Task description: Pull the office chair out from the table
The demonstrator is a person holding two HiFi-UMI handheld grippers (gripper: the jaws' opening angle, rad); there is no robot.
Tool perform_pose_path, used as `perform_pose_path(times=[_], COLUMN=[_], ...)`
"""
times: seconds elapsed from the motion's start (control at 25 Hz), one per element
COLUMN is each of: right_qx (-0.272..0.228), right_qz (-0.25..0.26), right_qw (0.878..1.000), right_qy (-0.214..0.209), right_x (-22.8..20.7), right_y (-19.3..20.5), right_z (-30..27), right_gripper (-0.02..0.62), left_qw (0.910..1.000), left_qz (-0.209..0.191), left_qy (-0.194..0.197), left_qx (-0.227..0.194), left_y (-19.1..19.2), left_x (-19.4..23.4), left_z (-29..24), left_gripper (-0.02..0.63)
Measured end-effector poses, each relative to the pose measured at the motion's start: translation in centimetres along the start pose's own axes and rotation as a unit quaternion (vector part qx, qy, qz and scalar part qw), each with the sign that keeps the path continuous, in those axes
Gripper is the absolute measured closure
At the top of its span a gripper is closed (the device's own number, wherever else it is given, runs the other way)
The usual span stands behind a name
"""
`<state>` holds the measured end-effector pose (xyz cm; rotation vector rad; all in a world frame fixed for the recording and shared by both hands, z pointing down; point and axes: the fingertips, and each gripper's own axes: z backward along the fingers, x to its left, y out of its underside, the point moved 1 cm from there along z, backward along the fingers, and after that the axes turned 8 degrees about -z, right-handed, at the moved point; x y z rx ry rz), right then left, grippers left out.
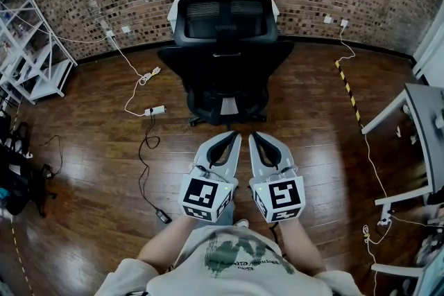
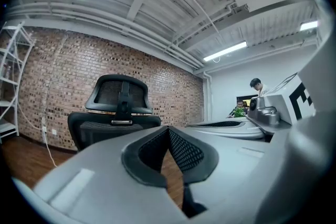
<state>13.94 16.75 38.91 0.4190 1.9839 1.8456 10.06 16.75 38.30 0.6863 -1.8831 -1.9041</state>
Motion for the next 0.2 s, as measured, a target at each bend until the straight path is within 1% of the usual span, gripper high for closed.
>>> perform_pose_path(times=[0.2], right_qx=[0.002], right_qz=[-0.001], right_qw=[1.0], right_qy=[0.001], right_x=[-0.37], right_y=[0.17], right_z=[-0.5], right_gripper=[0.595], left_qw=[1.0], left_qz=[0.002], left_qy=[0.0], left_qx=[0.003], left_y=[0.28], left_x=[0.43], left_z=[-0.45], left_gripper=[0.589])
